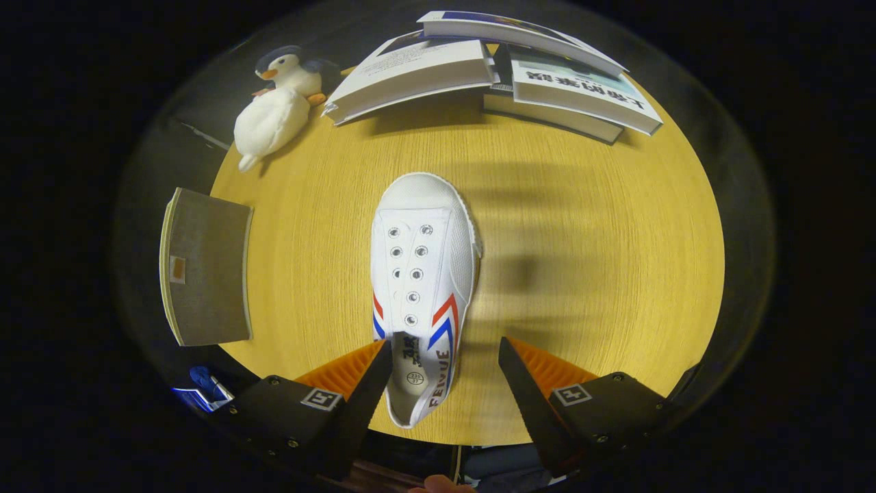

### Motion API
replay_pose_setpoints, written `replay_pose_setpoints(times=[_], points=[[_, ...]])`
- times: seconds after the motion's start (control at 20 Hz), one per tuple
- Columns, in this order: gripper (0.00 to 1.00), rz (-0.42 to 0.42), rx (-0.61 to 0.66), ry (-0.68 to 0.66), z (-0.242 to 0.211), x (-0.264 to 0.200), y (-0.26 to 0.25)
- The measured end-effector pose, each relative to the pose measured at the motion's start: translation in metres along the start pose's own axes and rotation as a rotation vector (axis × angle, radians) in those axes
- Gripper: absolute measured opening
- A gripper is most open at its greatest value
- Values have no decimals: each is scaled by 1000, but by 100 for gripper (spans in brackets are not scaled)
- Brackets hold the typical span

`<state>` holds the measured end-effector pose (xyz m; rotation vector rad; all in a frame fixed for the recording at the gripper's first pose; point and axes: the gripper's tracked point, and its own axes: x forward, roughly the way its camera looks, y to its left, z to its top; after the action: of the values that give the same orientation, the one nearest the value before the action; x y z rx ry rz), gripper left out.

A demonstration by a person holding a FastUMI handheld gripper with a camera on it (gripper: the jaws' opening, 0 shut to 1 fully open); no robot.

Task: Open the storage box then place both shoes into the box .Put the left shoe in first, then the right shoe, with the right side of both shoes facing outward in a uniform manner.

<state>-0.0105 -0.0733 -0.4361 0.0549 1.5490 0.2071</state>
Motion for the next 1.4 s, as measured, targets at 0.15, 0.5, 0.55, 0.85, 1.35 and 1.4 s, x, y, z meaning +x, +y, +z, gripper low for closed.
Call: replay_pose_setpoints(times=[0.15,0.5,0.55,0.85,1.35,1.4], points=[[96,-69,-48,7,2,13,-13],[16,-71,-69,-2,3,31,-12],[10,-69,-45,-11,12,11,-11],[3,55,29,0,1,7,10],[3,166,-73,-74,18,-58,98],[3,181,-82,-76,21,-64,109]])
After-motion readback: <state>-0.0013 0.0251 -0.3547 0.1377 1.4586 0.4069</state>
